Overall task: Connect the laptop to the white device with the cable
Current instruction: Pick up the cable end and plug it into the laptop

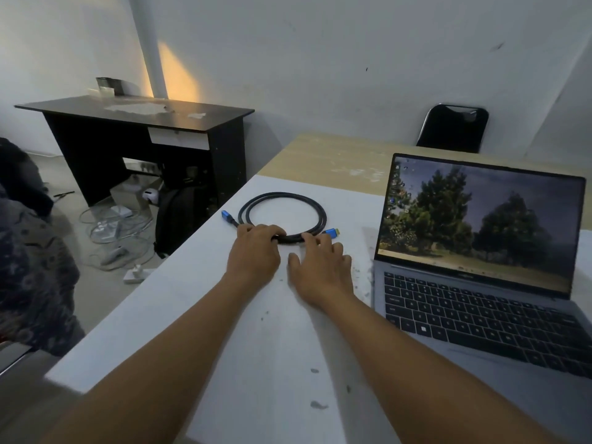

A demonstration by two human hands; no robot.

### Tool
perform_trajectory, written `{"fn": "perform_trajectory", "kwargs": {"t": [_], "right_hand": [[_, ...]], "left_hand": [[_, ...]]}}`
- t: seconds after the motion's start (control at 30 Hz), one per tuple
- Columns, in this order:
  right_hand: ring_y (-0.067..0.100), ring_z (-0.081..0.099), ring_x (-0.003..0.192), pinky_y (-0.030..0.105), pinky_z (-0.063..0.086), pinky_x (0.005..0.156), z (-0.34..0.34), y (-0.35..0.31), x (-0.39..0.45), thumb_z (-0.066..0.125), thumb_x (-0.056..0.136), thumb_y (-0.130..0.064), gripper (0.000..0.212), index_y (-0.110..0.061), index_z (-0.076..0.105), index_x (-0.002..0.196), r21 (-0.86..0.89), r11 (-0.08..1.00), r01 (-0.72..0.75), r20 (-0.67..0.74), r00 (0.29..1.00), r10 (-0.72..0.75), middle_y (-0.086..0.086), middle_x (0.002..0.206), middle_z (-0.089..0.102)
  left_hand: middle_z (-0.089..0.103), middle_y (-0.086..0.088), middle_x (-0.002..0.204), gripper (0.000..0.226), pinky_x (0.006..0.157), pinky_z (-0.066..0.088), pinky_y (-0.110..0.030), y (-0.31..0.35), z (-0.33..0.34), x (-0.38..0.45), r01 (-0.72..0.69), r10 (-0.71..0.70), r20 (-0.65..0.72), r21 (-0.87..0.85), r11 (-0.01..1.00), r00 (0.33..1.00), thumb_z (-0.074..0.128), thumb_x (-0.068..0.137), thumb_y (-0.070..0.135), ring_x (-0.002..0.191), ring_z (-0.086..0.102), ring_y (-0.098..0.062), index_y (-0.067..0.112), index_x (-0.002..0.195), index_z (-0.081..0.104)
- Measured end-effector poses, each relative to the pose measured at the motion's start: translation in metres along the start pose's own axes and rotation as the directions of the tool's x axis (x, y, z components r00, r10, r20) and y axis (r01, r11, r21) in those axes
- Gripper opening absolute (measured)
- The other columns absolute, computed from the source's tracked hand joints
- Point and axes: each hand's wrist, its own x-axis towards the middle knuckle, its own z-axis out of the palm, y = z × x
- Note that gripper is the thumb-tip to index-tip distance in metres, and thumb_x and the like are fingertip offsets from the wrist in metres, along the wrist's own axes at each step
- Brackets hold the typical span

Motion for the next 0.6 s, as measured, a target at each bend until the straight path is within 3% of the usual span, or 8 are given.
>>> {"fn": "perform_trajectory", "kwargs": {"t": [0.17, 0.3, 0.43, 0.6], "right_hand": [[0.026, 0.042, 0.122, 0.045, 0.029, 0.098, 0.008, 0.003, 0.029, 0.035, 0.094, -0.048, 0.054, -0.028, 0.038, 0.144, 0.052, 0.998, -0.02, 0.004, 1.0, 0.02, 0.003, 0.141, 0.04], [0.021, 0.046, 0.113, 0.04, 0.029, 0.089, 0.009, 0.009, 0.035, 0.039, 0.093, -0.04, 0.038, -0.031, 0.05, 0.129, 0.124, 0.992, -0.009, -0.052, 0.999, 0.016, 0.0, 0.125, 0.048], [0.02, 0.046, 0.105, 0.038, 0.032, 0.087, 0.01, 0.012, 0.035, 0.042, 0.09, -0.035, 0.03, -0.038, 0.055, 0.117, 0.172, 0.985, -0.009, -0.088, 0.996, 0.025, -0.001, 0.111, 0.05], [0.02, 0.047, 0.1, 0.037, 0.038, 0.087, 0.012, 0.012, 0.035, 0.046, 0.09, -0.033, 0.027, -0.04, 0.058, 0.113, 0.219, 0.976, -0.016, -0.127, 0.991, 0.045, -0.001, 0.108, 0.051]], "left_hand": [[0.068, 0.003, 0.126, 0.043, 0.1, 0.049, -0.036, -0.002, 0.014, 0.032, -0.005, 0.002, -0.05, -0.076, 0.997, 0.999, 0.049, 0.09, 0.005, 0.129, 0.044, -0.022, 0.023, 0.123, 0.07], [0.065, 0.007, 0.121, 0.033, 0.088, 0.042, -0.028, -0.008, 0.021, 0.038, -0.053, 0.046, -0.056, -0.123, 0.991, 0.997, 0.059, 0.088, 0.009, 0.124, 0.044, -0.02, 0.03, 0.111, 0.072], [0.064, 0.011, 0.107, 0.022, 0.079, 0.045, -0.028, -0.007, 0.022, 0.038, -0.02, 0.011, -0.065, -0.137, 0.99, 0.998, 0.061, 0.086, 0.012, 0.115, 0.047, -0.013, 0.031, 0.091, 0.072], [0.06, 0.007, 0.107, 0.024, 0.082, 0.039, -0.025, -0.005, 0.021, 0.038, -0.047, 0.039, -0.082, -0.098, 0.994, 0.996, 0.058, 0.086, 0.005, 0.109, 0.039, -0.012, 0.029, 0.083, 0.065]]}}
